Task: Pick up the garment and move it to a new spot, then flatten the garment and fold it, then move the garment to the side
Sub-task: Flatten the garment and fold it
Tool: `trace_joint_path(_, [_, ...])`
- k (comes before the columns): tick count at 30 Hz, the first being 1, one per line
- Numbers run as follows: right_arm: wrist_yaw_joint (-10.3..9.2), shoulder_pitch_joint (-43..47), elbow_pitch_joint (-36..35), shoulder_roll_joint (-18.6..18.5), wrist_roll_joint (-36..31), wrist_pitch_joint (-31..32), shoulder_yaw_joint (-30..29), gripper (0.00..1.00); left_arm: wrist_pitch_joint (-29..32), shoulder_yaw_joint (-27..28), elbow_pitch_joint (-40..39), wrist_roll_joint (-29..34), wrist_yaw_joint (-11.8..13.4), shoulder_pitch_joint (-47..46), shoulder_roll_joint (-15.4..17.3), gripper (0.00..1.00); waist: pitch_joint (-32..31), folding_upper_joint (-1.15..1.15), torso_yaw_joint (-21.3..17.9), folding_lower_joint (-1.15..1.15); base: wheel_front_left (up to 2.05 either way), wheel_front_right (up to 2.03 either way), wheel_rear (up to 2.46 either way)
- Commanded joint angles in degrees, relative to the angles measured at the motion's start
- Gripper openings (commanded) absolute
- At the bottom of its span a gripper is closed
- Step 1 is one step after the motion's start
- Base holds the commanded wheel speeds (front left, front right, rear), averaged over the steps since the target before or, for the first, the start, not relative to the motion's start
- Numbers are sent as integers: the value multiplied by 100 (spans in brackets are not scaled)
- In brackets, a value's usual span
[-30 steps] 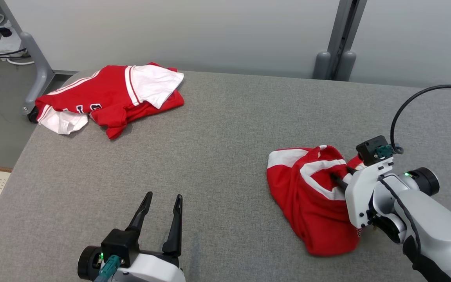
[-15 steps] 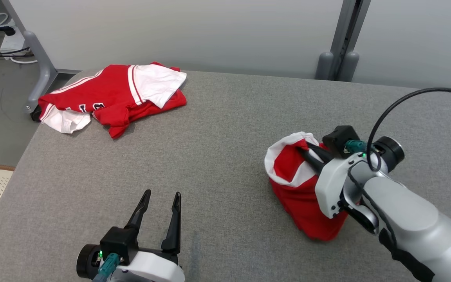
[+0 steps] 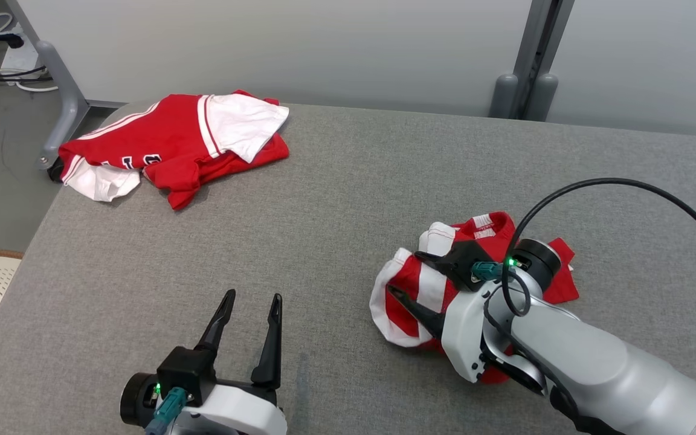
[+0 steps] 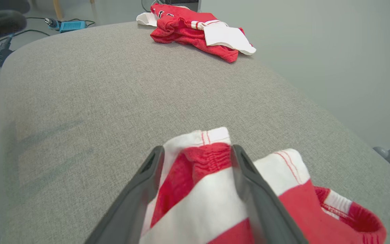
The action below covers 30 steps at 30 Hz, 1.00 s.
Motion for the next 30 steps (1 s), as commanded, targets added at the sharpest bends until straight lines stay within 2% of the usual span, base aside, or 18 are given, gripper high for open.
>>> trace_joint_path(1, [0,16,27,-25,75,-74,14,100,-2,11,12,-38,19,-78,21,100,0,0,1,0,0,0,0])
trace_joint_path(12, [1,-288,230,-427,606,-348,-49,100,-1,66,-10,-34,42,11,22,100,-45,0,-98,0,0,0,0])
trace_joint_path(21, [1,25,387,-895,1111,-59,-206,100,-1,75,-33,-24,40,51,22,100,-62,0,-177,0,0,0,0])
trace_joint_path(28, [1,305,222,-931,1376,287,-147,100,-1,77,-37,-9,20,30,22,100,-21,0,-200,0,0,0,0])
trace_joint_path(29, [1,321,204,-919,1401,299,-143,91,-2,75,-37,-7,16,21,21,100,-15,0,-198,0,0,0,0])
trace_joint_path(30, [1,334,201,-909,1405,304,-140,60,-2,74,-36,-2,13,11,22,100,-10,0,-197,0,0,0,0])
